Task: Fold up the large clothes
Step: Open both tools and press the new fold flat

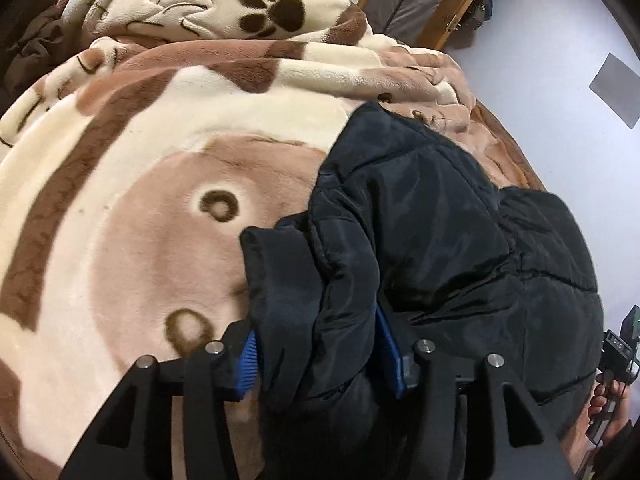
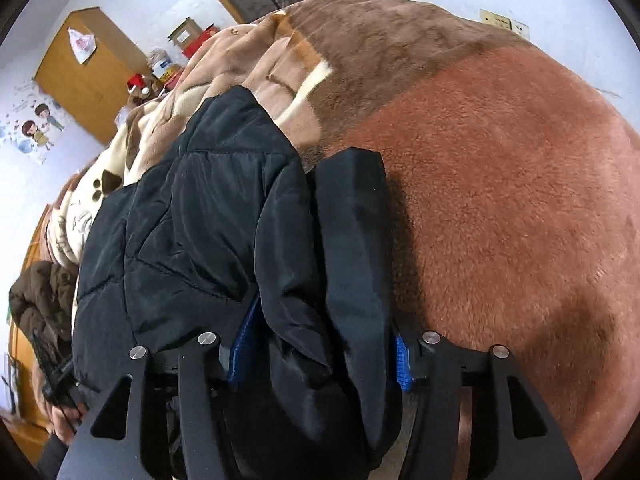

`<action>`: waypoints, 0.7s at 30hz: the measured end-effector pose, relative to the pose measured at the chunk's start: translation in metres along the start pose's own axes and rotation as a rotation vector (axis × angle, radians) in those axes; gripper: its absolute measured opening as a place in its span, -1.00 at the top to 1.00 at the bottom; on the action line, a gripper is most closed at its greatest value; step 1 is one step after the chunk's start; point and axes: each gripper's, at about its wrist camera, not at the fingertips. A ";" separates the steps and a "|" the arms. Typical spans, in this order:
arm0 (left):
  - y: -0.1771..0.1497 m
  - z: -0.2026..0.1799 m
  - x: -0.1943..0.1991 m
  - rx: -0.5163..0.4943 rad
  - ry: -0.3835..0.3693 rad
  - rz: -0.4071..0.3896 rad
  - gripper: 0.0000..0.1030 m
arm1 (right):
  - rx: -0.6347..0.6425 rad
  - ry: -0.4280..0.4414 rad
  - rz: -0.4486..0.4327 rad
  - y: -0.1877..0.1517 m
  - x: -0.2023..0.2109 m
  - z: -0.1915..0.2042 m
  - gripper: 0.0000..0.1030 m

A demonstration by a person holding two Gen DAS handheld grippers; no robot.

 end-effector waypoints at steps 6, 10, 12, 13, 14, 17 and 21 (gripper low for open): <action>0.026 0.007 0.047 -0.036 0.077 -0.121 -0.04 | 0.061 -0.025 -0.128 0.019 0.048 0.009 -0.09; 0.040 -0.012 0.050 -0.070 0.030 -0.164 -0.04 | 0.092 0.002 -0.202 0.026 0.066 0.031 -0.09; 0.036 -0.031 0.042 -0.131 0.013 -0.157 -0.05 | 0.178 0.004 -0.199 0.023 0.057 0.055 -0.09; 0.032 -0.038 0.035 -0.153 0.002 -0.140 -0.04 | 0.199 0.008 -0.192 0.022 0.051 0.061 -0.09; 0.028 -0.042 0.028 -0.170 0.000 -0.120 -0.05 | 0.221 0.006 -0.176 0.020 0.041 0.069 -0.09; 0.011 -0.044 0.001 -0.225 0.061 -0.067 -0.08 | 0.266 -0.054 -0.099 0.014 0.003 0.072 -0.09; 0.006 -0.042 0.006 -0.215 0.058 -0.083 -0.08 | 0.269 -0.077 -0.066 0.007 -0.007 0.065 -0.06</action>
Point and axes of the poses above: each gripper's, at about its wrist camera, not at the fingertips, and x roughly against the way its jaws point, z to its left, y to its top, and after that the axes turned 15 degrees about -z, right-handed
